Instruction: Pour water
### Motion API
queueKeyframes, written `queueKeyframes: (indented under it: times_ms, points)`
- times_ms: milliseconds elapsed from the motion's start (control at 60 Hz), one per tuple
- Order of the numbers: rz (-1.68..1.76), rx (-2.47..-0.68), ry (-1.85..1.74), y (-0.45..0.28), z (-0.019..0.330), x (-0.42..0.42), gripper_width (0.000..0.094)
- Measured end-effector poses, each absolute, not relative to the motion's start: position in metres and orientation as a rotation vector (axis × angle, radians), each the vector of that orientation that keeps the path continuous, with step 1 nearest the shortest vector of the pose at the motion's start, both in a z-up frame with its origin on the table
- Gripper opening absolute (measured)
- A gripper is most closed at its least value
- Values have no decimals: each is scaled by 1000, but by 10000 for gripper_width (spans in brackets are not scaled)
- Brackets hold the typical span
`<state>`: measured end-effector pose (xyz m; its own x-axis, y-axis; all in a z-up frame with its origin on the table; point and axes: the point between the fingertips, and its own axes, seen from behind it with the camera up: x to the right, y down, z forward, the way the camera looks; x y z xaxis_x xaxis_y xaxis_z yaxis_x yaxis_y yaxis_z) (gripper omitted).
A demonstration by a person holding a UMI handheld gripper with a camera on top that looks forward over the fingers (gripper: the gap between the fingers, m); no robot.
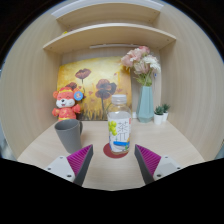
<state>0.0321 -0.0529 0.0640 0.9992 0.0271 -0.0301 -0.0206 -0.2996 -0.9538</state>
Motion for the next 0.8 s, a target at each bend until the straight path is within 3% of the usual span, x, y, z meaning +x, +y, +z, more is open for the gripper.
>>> queueKeyframes:
  times_ms: [350,800]
  points:
    - [86,-1941,-40,-144,52,-27,853]
    - [66,-1806,-88,-179,132,-44,869]
